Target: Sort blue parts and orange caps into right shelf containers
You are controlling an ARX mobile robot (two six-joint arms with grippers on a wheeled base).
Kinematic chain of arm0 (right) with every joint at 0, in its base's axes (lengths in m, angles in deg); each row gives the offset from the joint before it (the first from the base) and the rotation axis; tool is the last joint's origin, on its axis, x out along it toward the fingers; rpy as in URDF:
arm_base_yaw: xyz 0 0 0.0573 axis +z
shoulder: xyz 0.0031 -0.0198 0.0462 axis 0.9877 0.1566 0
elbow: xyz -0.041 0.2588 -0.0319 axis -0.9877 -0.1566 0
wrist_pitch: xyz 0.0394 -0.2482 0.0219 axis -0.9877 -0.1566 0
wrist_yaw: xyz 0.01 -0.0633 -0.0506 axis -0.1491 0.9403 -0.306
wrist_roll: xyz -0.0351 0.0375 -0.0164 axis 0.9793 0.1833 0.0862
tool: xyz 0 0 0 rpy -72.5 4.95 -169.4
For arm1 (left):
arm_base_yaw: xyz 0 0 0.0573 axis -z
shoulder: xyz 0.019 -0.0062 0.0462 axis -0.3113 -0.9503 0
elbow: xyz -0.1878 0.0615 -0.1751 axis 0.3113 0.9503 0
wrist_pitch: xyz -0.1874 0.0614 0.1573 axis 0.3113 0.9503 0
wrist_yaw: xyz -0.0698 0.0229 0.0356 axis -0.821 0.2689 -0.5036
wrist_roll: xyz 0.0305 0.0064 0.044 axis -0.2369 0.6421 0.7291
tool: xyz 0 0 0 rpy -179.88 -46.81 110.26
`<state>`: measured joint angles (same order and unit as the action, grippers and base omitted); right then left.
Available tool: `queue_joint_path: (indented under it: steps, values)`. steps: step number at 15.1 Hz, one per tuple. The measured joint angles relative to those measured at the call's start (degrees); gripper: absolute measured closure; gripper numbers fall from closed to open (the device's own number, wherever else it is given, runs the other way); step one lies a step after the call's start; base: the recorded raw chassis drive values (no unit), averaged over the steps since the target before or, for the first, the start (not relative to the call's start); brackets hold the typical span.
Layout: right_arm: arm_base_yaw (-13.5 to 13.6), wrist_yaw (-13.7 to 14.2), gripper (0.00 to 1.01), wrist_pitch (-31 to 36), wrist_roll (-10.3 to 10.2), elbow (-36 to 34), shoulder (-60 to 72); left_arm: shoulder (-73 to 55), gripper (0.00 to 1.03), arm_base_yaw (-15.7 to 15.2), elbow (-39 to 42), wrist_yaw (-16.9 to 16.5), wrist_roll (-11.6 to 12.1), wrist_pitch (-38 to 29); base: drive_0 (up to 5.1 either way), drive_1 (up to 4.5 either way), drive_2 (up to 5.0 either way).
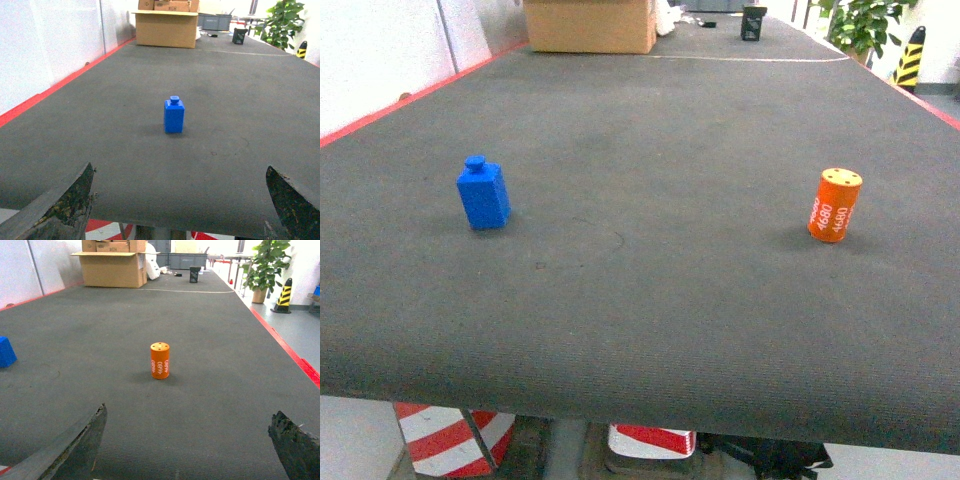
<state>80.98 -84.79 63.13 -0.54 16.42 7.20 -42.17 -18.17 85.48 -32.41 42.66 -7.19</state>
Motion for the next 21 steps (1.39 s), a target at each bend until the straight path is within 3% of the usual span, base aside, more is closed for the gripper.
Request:
queue_joint_path:
  steps: [21]
  values:
    - [0.0, -0.02, 0.03, 0.0, 0.0, 0.0, 0.0, 0.0, 0.05, 0.0, 0.0, 0.0, 0.0, 0.0, 0.0, 0.0, 0.0]
